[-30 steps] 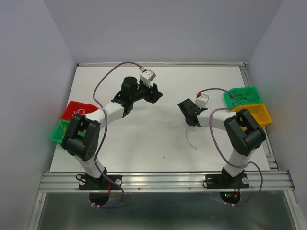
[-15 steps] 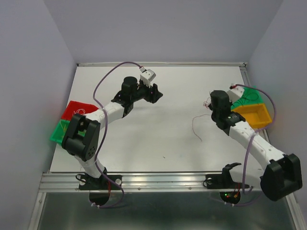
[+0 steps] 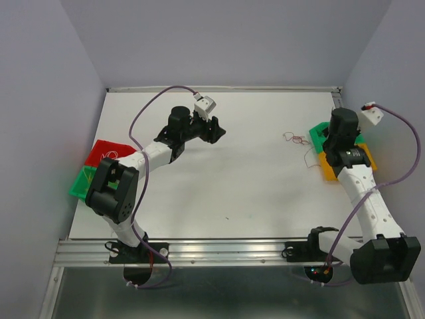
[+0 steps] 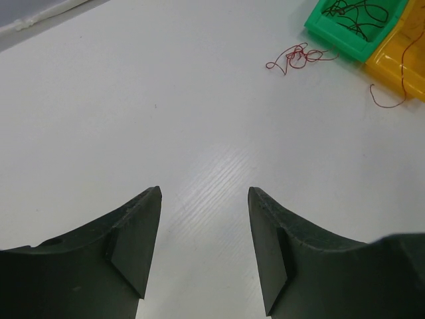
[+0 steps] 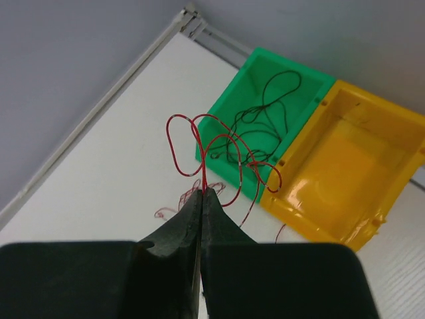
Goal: Untangle the cables
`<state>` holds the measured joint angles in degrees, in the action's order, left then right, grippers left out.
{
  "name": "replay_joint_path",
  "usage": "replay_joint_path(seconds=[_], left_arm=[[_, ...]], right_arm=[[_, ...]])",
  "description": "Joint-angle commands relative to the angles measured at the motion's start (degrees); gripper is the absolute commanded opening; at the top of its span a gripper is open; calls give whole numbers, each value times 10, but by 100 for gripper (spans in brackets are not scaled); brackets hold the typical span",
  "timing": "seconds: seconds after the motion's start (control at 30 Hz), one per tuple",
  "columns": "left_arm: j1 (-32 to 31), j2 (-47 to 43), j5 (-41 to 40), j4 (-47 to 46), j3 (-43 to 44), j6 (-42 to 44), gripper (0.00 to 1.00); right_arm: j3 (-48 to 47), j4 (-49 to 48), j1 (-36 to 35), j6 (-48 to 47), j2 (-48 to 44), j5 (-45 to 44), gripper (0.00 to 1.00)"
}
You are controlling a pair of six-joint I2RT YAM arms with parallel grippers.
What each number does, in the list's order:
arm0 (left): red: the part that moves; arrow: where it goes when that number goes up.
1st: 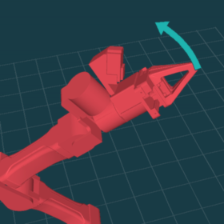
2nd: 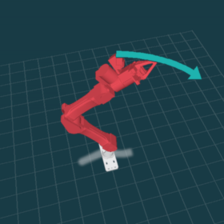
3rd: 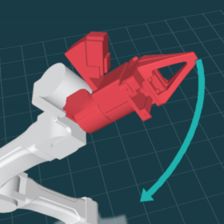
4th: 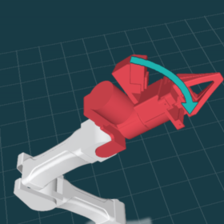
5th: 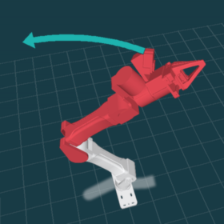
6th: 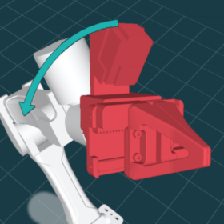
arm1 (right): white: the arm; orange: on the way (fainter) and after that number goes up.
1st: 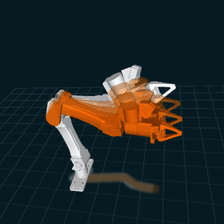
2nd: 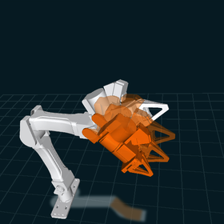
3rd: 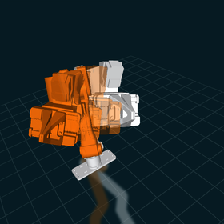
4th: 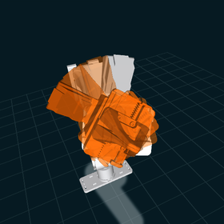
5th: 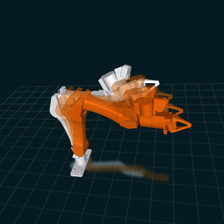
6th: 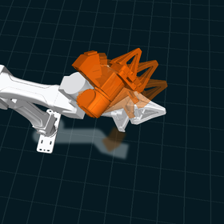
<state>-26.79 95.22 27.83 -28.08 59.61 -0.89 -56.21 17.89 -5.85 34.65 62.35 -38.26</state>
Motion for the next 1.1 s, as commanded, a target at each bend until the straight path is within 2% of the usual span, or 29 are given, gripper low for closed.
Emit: replay_joint_path(seconds=[0.0,0.17,0.4,0.57,0.67,0.87,1.07], left_arm=[[-1,-16,15,-30,8,4,66],[-1,-18,17,-30,6,4,66],[-4,-16,20,-30,6,4,66],[-7,-25,20,-30,2,4,66],[-7,-28,18,-30,1,5,66],[-8,-25,17,-31,1,6,66],[-8,-21,15,-31,2,6,66]], right_arm=[[-59,13,88,-12,-7,23,0],[-73,13,208,6,-6,130,1],[-80,13,312,52,19,215,0],[-6,-8,384,105,45,296,0],[53,-56,390,130,43,308,0],[99,-128,390,151,96,363,1],[159,-154,388,167,95,319,0]])
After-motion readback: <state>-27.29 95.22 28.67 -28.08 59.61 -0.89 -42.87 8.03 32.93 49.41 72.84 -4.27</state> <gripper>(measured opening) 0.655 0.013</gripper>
